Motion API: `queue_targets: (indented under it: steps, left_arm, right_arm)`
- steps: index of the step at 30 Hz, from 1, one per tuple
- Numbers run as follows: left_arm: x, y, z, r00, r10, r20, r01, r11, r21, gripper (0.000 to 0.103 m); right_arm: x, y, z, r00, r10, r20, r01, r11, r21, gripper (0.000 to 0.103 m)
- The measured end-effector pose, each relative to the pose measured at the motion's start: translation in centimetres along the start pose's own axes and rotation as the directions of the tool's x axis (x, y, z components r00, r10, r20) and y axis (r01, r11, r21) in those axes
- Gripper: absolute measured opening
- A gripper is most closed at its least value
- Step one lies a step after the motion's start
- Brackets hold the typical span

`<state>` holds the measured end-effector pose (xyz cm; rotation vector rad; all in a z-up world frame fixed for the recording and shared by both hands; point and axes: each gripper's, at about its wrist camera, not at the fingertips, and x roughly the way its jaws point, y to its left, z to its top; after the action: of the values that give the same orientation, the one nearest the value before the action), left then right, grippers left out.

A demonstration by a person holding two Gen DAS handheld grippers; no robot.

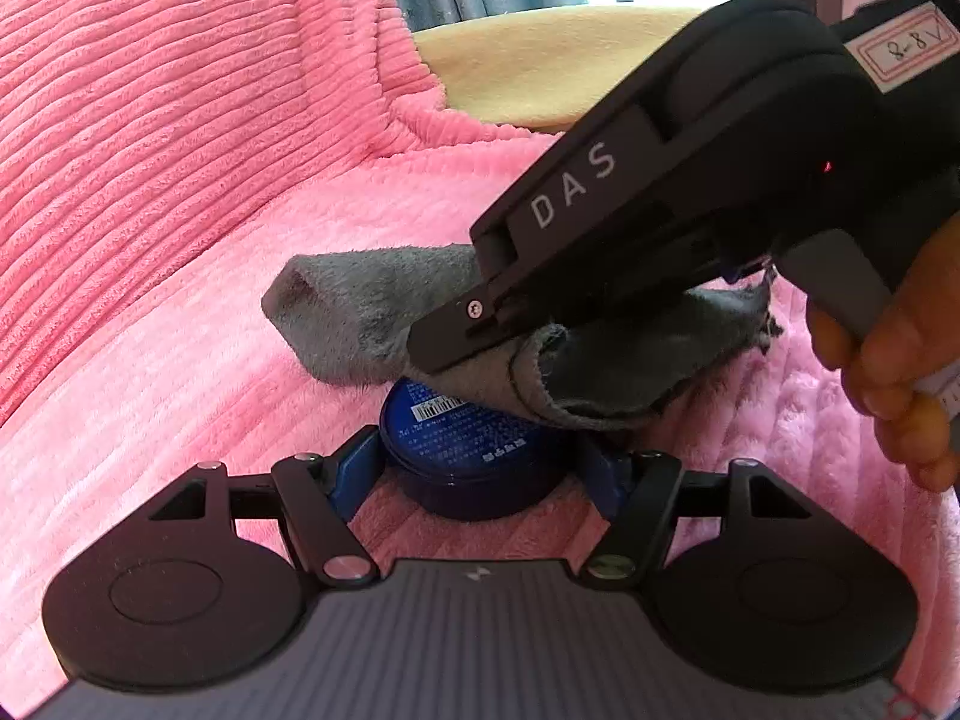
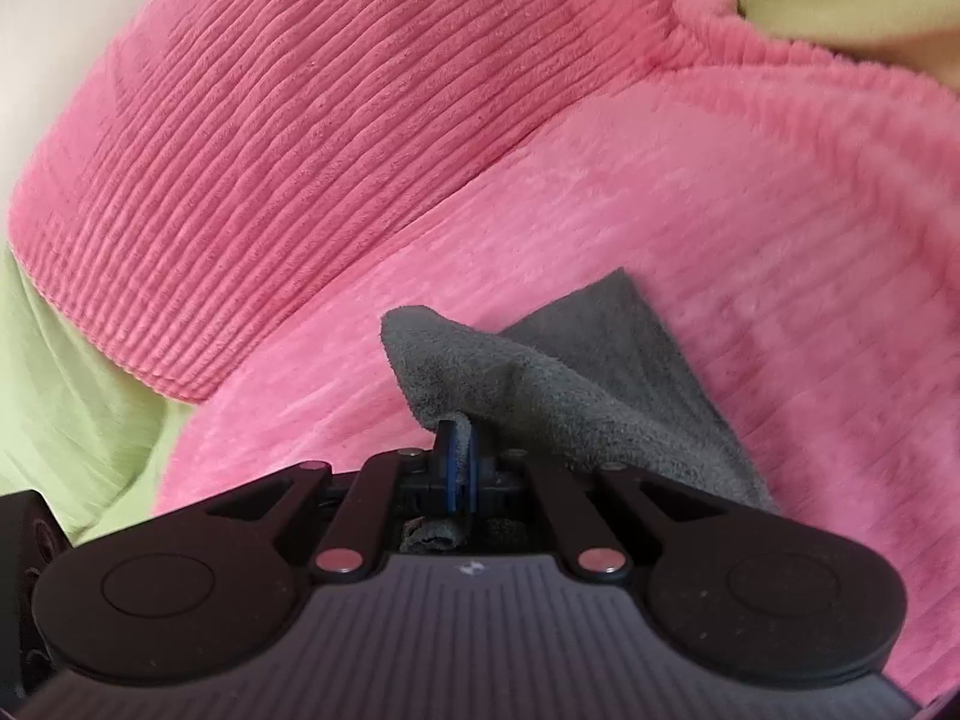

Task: Clean container
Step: 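Rub the grey cloth over the tin's lid and rim with the right gripper, then keep wiping the tin's lid with the cloth in the right gripper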

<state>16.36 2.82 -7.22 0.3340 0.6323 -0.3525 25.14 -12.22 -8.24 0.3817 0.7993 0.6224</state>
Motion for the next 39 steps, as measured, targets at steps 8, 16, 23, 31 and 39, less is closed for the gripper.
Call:
queue_targets:
  steps: [8, 16, 23, 31, 39]
  left_arm:
    - [0.8, -1.7, 1.1, 1.0, 0.03, -0.007, -0.03, 0.999, -0.025, 0.069]
    - [1.3, -1.1, 1.5, 1.0, 0.019, 0.007, -0.018, 0.999, -0.045, 0.07]
    - [1.3, -1.6, 1.2, 1.0, 0.025, -0.013, -0.026, 0.999, -0.03, 0.07]
    - [1.9, -1.5, 1.5, 1.0, 0.026, -0.018, -0.026, 0.999, -0.035, 0.069]
    - [1.7, -1.3, 1.6, 1.0, 0.017, -0.014, -0.017, 0.999, -0.042, 0.068]
  right_arm:
    - [-1.0, -0.5, 0.1, 1.0, -0.005, -0.018, 0.006, 1.0, 0.016, 0.0]
    - [-1.4, -0.6, -0.2, 0.984, 0.102, -0.144, -0.097, 0.994, 0.044, 0.001]
    - [-1.0, 1.0, -0.4, 0.985, 0.045, -0.165, -0.06, 0.994, -0.088, 0.0]
    - [-0.3, 0.6, 0.0, 0.999, -0.033, -0.016, 0.031, 0.994, -0.105, 0.0]
    - [-1.0, -1.5, 0.5, 0.999, -0.031, 0.036, 0.029, 0.998, 0.047, 0.0]
